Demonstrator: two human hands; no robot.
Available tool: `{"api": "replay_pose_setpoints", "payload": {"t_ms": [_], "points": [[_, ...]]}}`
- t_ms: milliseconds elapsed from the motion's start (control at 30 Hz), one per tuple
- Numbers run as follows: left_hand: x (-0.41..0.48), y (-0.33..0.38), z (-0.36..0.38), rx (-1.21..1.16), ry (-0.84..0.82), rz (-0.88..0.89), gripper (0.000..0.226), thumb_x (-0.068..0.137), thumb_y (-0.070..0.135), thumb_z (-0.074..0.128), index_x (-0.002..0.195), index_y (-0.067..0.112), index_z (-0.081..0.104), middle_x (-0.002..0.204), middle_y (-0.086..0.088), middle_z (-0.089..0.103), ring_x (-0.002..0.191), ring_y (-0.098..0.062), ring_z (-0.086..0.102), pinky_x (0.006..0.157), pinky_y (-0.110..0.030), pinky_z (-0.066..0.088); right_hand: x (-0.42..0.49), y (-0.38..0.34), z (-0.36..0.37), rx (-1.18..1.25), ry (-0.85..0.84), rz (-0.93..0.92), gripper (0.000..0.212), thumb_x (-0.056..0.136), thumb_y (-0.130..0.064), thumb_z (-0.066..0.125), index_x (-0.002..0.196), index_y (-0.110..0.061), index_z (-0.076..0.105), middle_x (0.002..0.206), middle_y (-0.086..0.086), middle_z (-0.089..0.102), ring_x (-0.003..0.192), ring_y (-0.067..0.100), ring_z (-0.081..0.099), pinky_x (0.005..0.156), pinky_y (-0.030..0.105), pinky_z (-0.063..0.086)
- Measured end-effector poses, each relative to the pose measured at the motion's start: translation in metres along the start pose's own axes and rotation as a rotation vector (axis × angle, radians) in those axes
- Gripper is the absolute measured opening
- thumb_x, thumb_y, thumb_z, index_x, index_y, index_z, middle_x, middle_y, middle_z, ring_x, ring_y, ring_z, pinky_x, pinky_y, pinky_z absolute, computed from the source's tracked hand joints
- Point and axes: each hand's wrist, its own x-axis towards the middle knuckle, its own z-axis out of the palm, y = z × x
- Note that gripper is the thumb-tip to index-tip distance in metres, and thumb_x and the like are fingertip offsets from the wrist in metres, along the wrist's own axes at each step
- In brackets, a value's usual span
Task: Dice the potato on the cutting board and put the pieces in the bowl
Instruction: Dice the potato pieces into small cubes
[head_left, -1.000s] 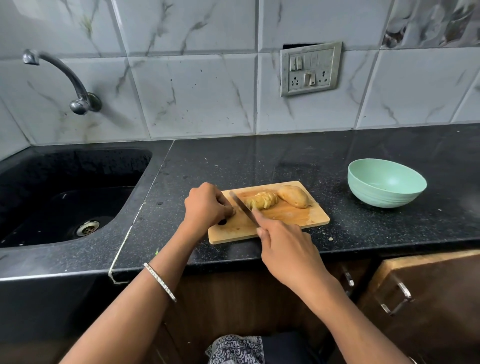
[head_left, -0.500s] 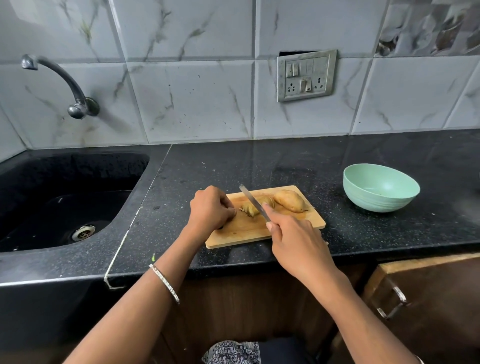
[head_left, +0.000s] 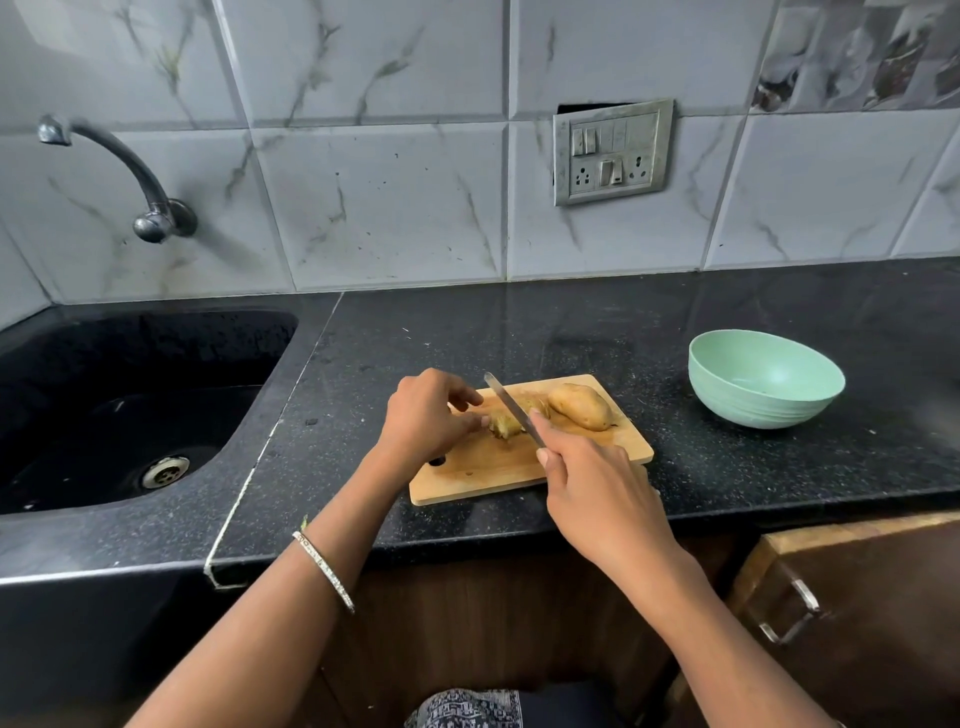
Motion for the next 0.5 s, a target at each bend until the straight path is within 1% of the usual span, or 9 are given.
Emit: {"api": "replay_pose_setpoints", "payload": {"t_ms": [33,67,133,200,267,333,433,500], "points": [[0.0,0.004,0.001,-0.028,-0.023,0.008,0.03,0.076,0.041,0.082,0.103,0.029,0.075,0.096,0.011,0.07,0.066,-0.007,0.062,0.058,-0.024,0.045,0.001,0.0,-0.001,0.002,0.002,0.002,0.049,0.109,-0.036,0.035,0.156,-0.044,0.025,0.124,-0.002,0.067,0.117,0.029,0.059,0.077,0.04,0.046],[0.0,0.006,0.002,-0.047,-0.032,0.011,0.032,0.073,0.042,0.084,0.101,0.028,0.075,0.095,0.012,0.07,0.065,-0.006,0.062,0.056,-0.023,0.044,0.001,0.001,-0.001,0.005,0.007,0.005,0.049,0.109,-0.036,0.035,0.156,-0.044,0.025,0.124,-0.002,0.066,0.117,0.028,0.059,0.078,0.041,0.047],[0.001,0.009,0.006,-0.063,-0.023,0.01,0.033,0.069,0.04,0.087,0.096,0.026,0.075,0.09,0.012,0.07,0.074,-0.008,0.064,0.062,-0.024,0.045,0.002,0.002,0.0,0.013,0.009,0.008,0.049,0.108,-0.036,0.035,0.156,-0.045,0.025,0.124,-0.002,0.067,0.116,0.027,0.059,0.079,0.041,0.048],[0.002,0.008,0.009,-0.088,-0.012,0.011,0.031,0.066,0.039,0.088,0.09,0.024,0.076,0.085,0.012,0.072,0.074,-0.005,0.064,0.066,-0.024,0.048,0.003,0.004,0.002,0.019,0.01,0.006,0.049,0.108,-0.037,0.035,0.155,-0.045,0.026,0.121,-0.003,0.067,0.113,0.027,0.06,0.078,0.041,0.048],[0.002,0.006,0.011,-0.113,-0.008,0.013,0.029,0.065,0.039,0.089,0.087,0.024,0.075,0.078,0.014,0.071,0.07,-0.001,0.062,0.063,-0.024,0.049,0.003,0.005,0.002,0.022,-0.001,0.003,0.049,0.108,-0.037,0.035,0.155,-0.046,0.027,0.121,-0.003,0.068,0.114,0.027,0.059,0.076,0.041,0.045],[0.0,0.003,0.011,-0.131,0.006,0.017,0.027,0.066,0.038,0.089,0.084,0.025,0.074,0.073,0.016,0.068,0.067,0.006,0.059,0.06,-0.02,0.046,0.002,0.006,0.003,0.032,-0.02,-0.004,0.048,0.108,-0.037,0.036,0.155,-0.046,0.028,0.122,-0.004,0.067,0.116,0.027,0.058,0.074,0.038,0.04],[-0.003,-0.005,0.011,-0.149,0.032,0.028,0.023,0.066,0.036,0.088,0.081,0.026,0.074,0.074,0.017,0.07,0.071,0.008,0.06,0.061,-0.014,0.042,0.002,0.007,0.003,0.063,-0.032,-0.017,0.048,0.108,-0.037,0.037,0.154,-0.045,0.03,0.114,-0.004,0.068,0.107,0.025,0.062,0.071,0.037,0.04],[-0.005,-0.008,0.01,-0.151,0.024,0.044,0.024,0.066,0.037,0.088,0.082,0.027,0.074,0.075,0.018,0.069,0.074,0.009,0.061,0.062,-0.01,0.041,0.002,0.006,0.006,0.067,-0.044,-0.021,0.048,0.108,-0.037,0.037,0.154,-0.045,0.03,0.114,-0.003,0.068,0.107,0.026,0.062,0.071,0.037,0.041]]}}
